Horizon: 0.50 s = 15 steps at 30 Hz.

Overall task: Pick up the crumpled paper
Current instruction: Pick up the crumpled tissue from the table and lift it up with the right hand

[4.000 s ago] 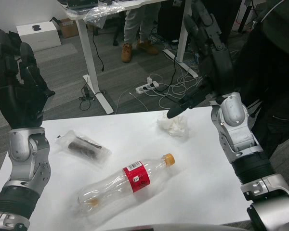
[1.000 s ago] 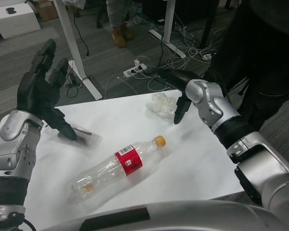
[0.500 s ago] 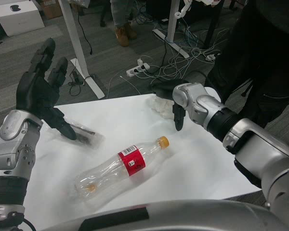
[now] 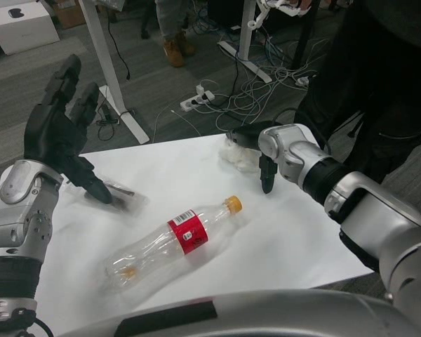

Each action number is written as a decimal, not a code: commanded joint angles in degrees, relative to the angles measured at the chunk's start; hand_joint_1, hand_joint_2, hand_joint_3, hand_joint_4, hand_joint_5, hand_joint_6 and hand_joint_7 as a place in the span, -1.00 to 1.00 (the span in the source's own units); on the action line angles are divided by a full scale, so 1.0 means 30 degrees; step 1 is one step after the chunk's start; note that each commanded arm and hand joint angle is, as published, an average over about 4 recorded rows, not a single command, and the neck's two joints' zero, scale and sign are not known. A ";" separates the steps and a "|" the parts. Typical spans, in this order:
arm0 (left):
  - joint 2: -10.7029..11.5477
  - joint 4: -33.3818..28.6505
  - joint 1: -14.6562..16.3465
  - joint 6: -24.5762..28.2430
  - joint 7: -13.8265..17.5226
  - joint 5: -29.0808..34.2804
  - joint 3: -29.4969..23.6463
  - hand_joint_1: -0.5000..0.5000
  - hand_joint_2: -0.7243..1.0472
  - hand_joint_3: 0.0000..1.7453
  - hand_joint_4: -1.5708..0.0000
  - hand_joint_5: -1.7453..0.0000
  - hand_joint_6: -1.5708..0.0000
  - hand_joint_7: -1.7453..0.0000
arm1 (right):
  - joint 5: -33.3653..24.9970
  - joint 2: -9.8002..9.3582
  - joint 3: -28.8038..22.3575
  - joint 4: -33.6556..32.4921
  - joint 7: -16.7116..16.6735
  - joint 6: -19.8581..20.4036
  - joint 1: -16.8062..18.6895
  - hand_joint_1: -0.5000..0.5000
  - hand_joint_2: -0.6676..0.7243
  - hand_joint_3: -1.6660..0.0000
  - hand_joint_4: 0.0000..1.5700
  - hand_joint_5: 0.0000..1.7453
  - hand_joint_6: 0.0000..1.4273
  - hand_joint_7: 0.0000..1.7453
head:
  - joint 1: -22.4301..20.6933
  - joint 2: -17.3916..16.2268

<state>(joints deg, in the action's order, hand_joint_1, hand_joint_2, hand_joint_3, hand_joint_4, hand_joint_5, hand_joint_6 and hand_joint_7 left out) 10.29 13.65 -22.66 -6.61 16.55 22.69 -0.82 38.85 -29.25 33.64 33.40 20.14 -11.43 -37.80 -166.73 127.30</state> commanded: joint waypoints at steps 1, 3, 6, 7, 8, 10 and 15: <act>0.0056 0.0175 -0.0093 -0.0111 0.0080 -0.0033 0.0030 -1.00 -0.92 -1.00 1.00 1.00 1.00 1.00 | 0.0059 0.0022 0.0594 0.0292 -0.0062 -0.0108 -0.0262 -0.83 -0.52 0.83 -1.00 -1.00 -1.00 -0.96 | 0.0007 -0.0067; 0.0049 0.0190 -0.0093 -0.0111 0.0080 -0.0033 0.0037 -1.00 -0.90 -1.00 1.00 1.00 1.00 1.00 | 0.0052 0.0022 0.0828 0.0292 -0.0164 -0.0079 -0.0262 -0.83 -0.55 0.81 -1.00 -1.00 -1.00 -0.92 | -0.0013 -0.0110; 0.0027 0.0197 -0.0093 -0.0111 0.0080 -0.0033 0.0037 -1.00 -0.90 -1.00 1.00 1.00 1.00 1.00 | 0.0015 0.0022 0.0989 0.0262 -0.0442 0.0016 -0.0232 -0.88 -0.66 0.64 -0.99 -0.94 -0.83 -0.34 | -0.0057 -0.0171; 0.0034 0.0197 -0.0093 -0.0111 0.0080 -0.0033 0.0037 -1.00 -0.90 -1.00 1.00 1.00 1.00 1.00 | -0.0036 0.0022 0.0975 0.0248 -0.0516 0.0082 -0.0203 -0.90 -0.70 0.55 -0.98 -0.89 -0.71 0.00 | -0.0061 -0.0210; 0.0041 0.0197 -0.0093 -0.0111 0.0080 -0.0033 0.0037 -1.00 -0.90 -1.00 1.00 1.00 1.00 1.00 | -0.0088 0.0022 0.0960 0.0233 -0.0589 0.0148 -0.0174 -0.92 -0.75 0.43 -0.96 -0.81 -0.51 0.34 | -0.0072 -0.0246; 0.0056 0.0197 -0.0093 -0.0111 0.0080 -0.0033 0.0037 -1.00 -0.90 -1.00 1.00 1.00 1.00 1.00 | -0.0234 0.0022 0.0887 0.0218 -0.0633 0.0251 -0.0123 -0.92 -0.80 0.24 -0.93 -0.67 -0.21 0.70 | -0.0097 -0.0295; 0.0056 0.0168 -0.0049 -0.0111 0.0080 -0.0033 0.0023 -1.00 -0.90 -1.00 1.00 1.00 1.00 1.00 | -0.0527 0.0022 0.0228 -0.0060 -0.0897 0.0309 0.0192 -0.92 -0.91 -0.33 -0.73 -0.25 0.32 0.92 | -0.0104 -0.0329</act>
<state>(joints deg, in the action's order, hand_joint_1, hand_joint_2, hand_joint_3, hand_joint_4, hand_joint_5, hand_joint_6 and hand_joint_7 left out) 10.29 13.65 -22.66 -6.61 16.55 22.69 -0.60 37.84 -29.20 35.23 33.50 17.34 -10.61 -38.55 -167.05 126.34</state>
